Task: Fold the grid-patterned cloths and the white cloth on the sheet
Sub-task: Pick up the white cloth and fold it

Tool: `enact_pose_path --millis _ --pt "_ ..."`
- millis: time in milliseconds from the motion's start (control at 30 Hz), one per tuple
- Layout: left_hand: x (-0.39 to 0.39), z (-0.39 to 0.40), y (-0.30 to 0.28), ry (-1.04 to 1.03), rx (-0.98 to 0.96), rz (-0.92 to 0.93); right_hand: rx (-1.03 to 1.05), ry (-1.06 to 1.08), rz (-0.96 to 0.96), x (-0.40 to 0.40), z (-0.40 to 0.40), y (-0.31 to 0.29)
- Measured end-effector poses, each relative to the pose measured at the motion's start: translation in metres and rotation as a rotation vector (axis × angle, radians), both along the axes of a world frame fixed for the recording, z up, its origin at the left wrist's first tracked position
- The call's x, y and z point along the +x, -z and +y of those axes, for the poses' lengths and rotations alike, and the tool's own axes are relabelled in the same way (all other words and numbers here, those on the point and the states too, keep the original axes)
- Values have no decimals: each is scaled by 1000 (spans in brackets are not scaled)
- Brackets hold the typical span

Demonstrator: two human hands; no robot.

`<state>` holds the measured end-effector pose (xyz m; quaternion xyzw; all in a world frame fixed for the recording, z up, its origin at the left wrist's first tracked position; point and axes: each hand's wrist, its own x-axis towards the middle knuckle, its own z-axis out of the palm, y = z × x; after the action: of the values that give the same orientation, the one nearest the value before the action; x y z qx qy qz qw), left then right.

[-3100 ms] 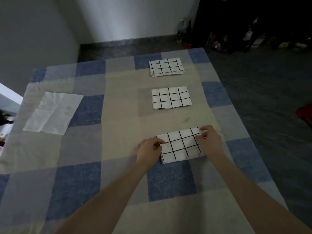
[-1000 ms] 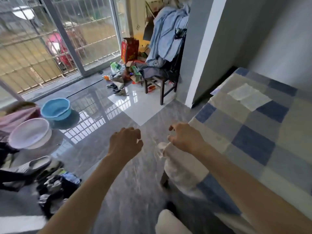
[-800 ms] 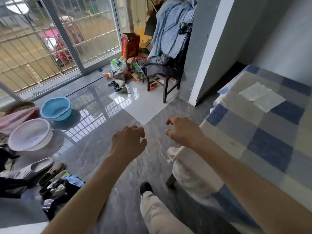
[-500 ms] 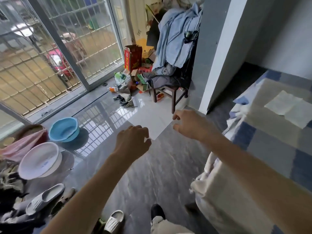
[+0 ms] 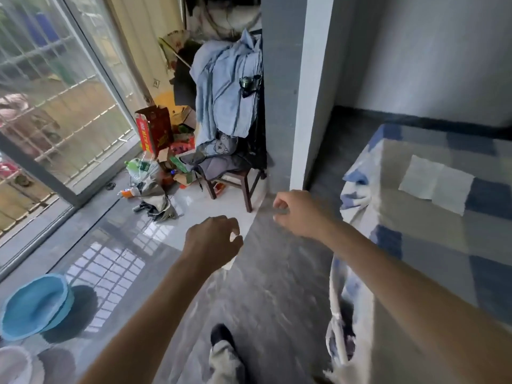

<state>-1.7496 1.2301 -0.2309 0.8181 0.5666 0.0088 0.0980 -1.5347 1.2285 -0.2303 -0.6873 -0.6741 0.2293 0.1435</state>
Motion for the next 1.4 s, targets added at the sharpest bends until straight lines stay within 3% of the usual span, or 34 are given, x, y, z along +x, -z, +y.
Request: enact_pose_path --millis 567,733,1067,1400 --pt "147 238 18 585 -12 -119 -29 650 -40 111 121 1" --pt "212 238 35 834 -114 -29 -143 839 6 137 98 30" --pt "350 252 67 1225 -122 179 -201 1203 95 225 50 73" --pt "525 268 86 1423 -120 361 -338 1469 207 347 23 110"
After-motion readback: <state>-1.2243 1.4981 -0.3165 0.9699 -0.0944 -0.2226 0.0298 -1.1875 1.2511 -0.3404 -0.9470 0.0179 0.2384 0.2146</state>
